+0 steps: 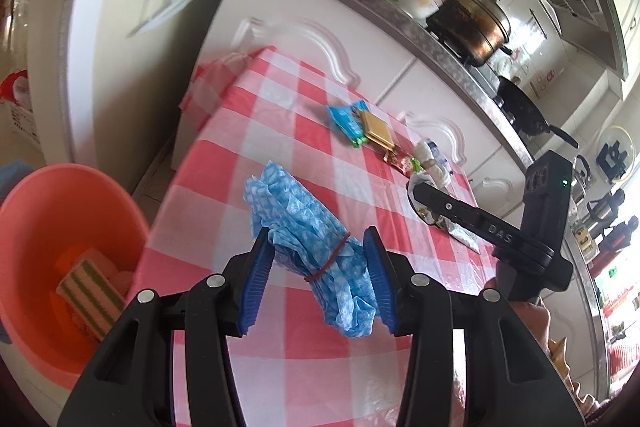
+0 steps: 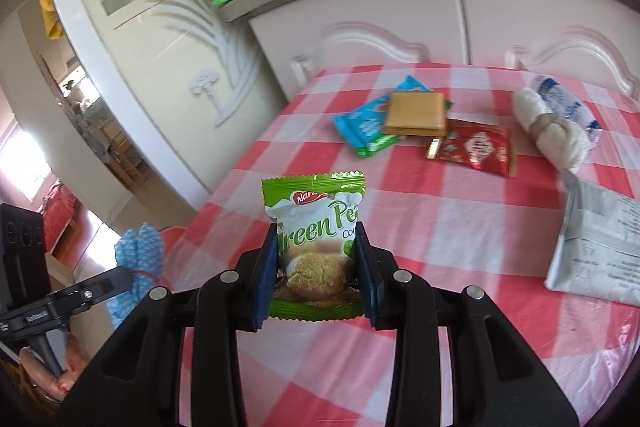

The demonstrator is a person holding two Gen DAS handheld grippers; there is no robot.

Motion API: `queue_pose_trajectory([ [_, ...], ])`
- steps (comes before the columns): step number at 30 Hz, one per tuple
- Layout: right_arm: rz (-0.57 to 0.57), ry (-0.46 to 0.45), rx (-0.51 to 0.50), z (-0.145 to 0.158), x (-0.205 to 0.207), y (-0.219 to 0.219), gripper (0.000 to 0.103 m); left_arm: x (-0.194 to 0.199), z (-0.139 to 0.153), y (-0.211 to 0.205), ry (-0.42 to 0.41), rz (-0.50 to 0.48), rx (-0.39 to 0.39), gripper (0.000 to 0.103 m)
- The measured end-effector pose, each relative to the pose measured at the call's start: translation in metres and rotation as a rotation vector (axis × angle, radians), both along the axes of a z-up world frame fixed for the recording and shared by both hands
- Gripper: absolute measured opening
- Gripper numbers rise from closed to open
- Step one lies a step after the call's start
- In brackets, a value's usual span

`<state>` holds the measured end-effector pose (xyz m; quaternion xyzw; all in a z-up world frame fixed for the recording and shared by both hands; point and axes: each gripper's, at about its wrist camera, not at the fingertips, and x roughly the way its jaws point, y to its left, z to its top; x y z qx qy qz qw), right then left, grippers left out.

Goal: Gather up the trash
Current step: 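Carry the cloth bundle and Green Pea packet with both tools over the orange bucket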

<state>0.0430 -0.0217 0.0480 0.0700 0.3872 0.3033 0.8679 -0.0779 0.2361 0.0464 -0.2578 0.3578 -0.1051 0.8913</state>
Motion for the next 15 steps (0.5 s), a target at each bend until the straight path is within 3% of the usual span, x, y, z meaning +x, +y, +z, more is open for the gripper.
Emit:
queue_pose_trajectory([
  [15, 0.276, 0.035, 0.034, 0.016, -0.040, 0.113, 0.037, -0.041, -0.003, 0.086, -0.005, 0.213, 0.019, 0.048],
])
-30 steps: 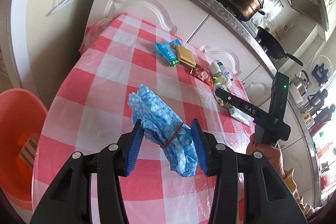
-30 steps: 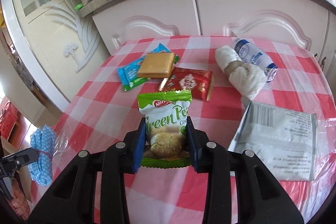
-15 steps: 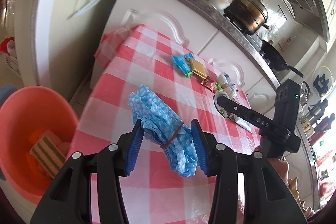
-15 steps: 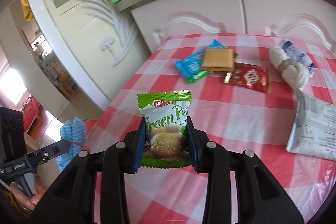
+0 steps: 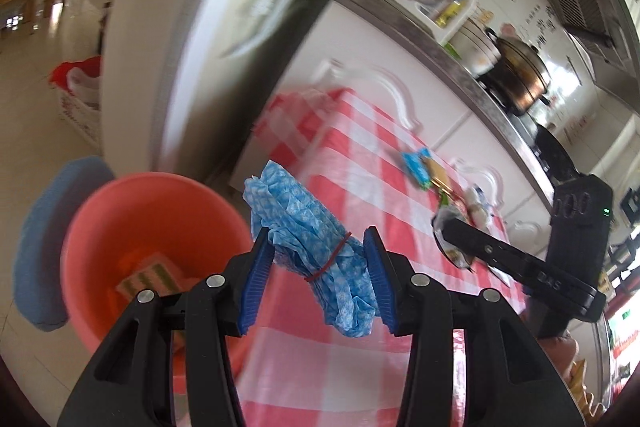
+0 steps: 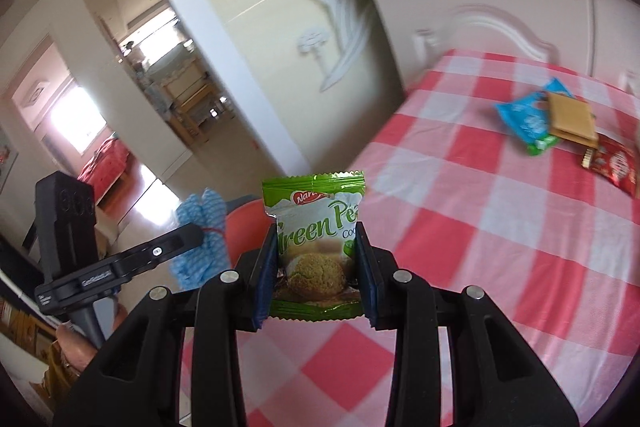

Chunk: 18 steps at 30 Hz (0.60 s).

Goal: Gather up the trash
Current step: 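Carry the cloth bundle and Green Pea packet with both tools over the orange bucket, then open both tools to drop the cloth bundle and cookie packet into the bucket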

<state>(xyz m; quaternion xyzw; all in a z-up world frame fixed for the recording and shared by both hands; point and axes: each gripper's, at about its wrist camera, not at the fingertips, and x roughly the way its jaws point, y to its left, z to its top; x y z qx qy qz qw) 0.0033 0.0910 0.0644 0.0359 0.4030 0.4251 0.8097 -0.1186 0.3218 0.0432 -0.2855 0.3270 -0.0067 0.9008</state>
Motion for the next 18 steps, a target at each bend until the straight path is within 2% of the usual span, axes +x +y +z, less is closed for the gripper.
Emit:
queue_pose_trajectory([
  [8, 0.153, -0.010, -0.045, -0.005, -0.026, 0.065, 0.037, -0.016, -0.021, 0.038, 0.044, 0.099, 0.004, 0.048],
  [18, 0.258, 0.002, -0.096, -0.024, -0.045, 0.118, 0.037, -0.022, -0.049, 0.056, 0.114, 0.142, 0.000, 0.048],
])
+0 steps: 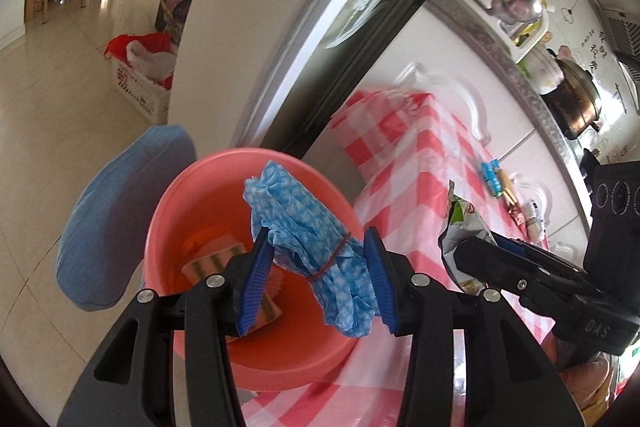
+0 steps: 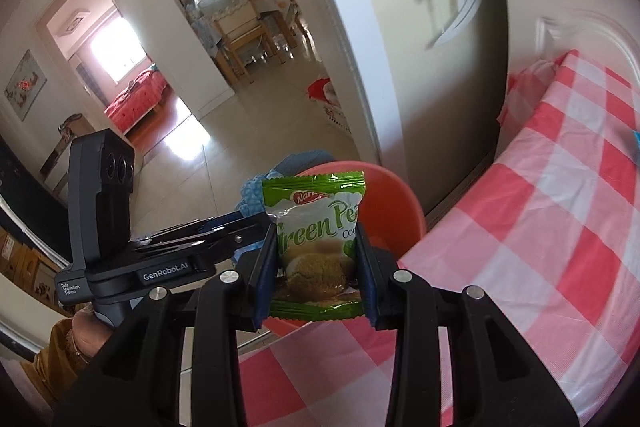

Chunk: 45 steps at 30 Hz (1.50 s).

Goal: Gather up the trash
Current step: 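Open both tools to drop the cloth bundle and cookie packet into the bucket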

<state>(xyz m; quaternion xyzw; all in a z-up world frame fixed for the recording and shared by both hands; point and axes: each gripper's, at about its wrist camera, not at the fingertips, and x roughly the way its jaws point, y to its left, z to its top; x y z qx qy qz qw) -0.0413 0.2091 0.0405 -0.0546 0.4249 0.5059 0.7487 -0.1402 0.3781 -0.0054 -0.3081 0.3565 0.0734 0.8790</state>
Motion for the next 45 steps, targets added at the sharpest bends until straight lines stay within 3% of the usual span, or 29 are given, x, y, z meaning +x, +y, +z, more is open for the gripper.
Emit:
queue_pose_trajectory([
  [7, 0.035, 0.001, -0.043, -0.014, -0.007, 0.018, 0.037, 0.000, -0.020, 0.005, 0.043, 0.008, -0.005, 0.048],
  [26, 0.047, 0.006, -0.074, -0.025, -0.010, 0.029, 0.037, 0.003, -0.035, 0.008, 0.089, 0.015, -0.003, 0.048],
  [29, 0.040, 0.000, -0.079, -0.026, -0.010, 0.028, 0.044, 0.005, -0.037, 0.009, 0.101, 0.017, -0.013, 0.057],
  [31, 0.030, 0.002, -0.071, -0.027, -0.009, 0.025, 0.054, 0.004, -0.038, 0.011, 0.111, 0.039, -0.008, 0.073],
  [33, 0.023, 0.009, -0.059, -0.027, -0.007, 0.021, 0.064, 0.002, -0.038, 0.016, 0.107, 0.061, -0.025, 0.079],
  [34, 0.013, 0.010, -0.049, -0.026, -0.006, 0.017, 0.065, 0.001, -0.038, 0.018, 0.107, 0.070, -0.034, 0.083],
  [37, -0.012, 0.014, -0.013, -0.023, -0.003, 0.007, 0.066, -0.003, -0.035, 0.021, 0.095, 0.095, -0.050, 0.086],
  [39, -0.035, 0.008, 0.011, -0.019, -0.002, -0.004, 0.073, -0.006, -0.032, 0.023, 0.089, 0.113, -0.053, 0.090],
  [45, -0.114, -0.021, 0.044, -0.011, 0.001, -0.043, 0.081, -0.010, -0.023, 0.024, 0.086, 0.130, -0.066, 0.090],
])
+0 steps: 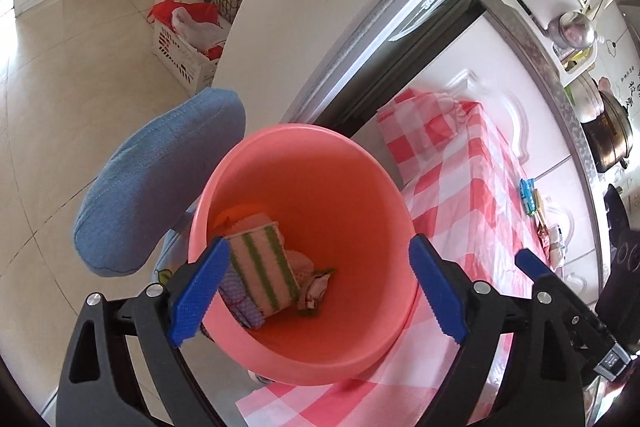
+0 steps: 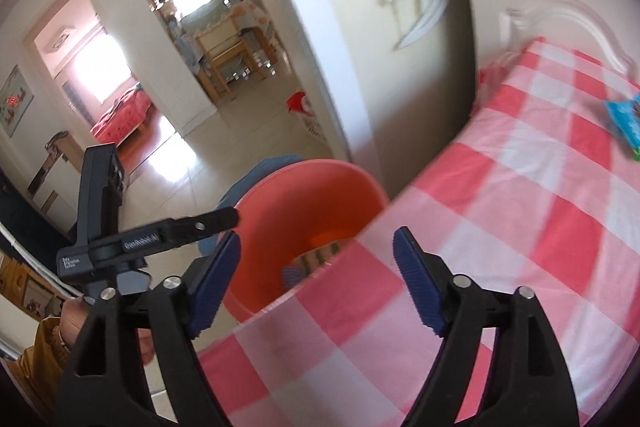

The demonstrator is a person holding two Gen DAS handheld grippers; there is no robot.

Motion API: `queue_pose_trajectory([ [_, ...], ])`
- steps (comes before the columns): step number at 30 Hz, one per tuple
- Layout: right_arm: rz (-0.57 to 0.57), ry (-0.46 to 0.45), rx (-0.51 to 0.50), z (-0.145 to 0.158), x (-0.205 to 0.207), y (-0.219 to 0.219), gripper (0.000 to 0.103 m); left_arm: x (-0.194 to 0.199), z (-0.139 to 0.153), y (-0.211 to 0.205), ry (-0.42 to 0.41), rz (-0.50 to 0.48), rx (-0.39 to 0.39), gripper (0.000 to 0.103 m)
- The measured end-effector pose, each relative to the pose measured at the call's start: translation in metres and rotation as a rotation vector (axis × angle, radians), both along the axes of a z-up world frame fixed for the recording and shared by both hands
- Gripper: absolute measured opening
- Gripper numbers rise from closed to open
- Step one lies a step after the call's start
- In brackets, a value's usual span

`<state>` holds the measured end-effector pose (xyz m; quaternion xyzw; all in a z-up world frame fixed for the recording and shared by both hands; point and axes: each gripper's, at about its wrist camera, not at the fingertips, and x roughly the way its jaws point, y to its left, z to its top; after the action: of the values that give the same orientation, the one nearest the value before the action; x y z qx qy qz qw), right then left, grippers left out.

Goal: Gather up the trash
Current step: 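Open both tools to drop the cloth bundle and cookie packet into the bucket, then move both tools back over the table toward the remaining packets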

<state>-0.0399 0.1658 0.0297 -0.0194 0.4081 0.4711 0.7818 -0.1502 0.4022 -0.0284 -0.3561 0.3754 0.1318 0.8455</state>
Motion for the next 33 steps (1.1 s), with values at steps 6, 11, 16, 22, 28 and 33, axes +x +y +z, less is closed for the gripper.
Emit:
queue_pose_trajectory([
  [6, -0.087, 0.032, 0.067, 0.004, 0.013, -0.042, 0.082, 0.002, 0.010, -0.013, 0.009, -0.019, 0.013, 0.090],
  [11, -0.139, 0.037, 0.111, 0.004, 0.019, -0.071, 0.082, 0.006, 0.025, -0.032, 0.003, -0.058, 0.038, 0.090],
  [16, -0.182, 0.060, 0.163, 0.002, 0.021, -0.105, 0.082, 0.012, 0.038, -0.056, 0.002, -0.099, 0.066, 0.090],
  [22, -0.245, 0.061, 0.232, 0.011, 0.025, -0.152, 0.082, 0.023, 0.054, -0.092, 0.006, -0.161, 0.106, 0.091],
  [28, -0.331, 0.051, 0.317, 0.020, 0.039, -0.206, 0.082, 0.035, 0.075, -0.129, 0.005, -0.218, 0.163, 0.091],
  [33, -0.419, 0.047, 0.374, 0.023, 0.055, -0.257, 0.082, 0.059, 0.094, -0.168, -0.011, -0.279, 0.204, 0.091],
])
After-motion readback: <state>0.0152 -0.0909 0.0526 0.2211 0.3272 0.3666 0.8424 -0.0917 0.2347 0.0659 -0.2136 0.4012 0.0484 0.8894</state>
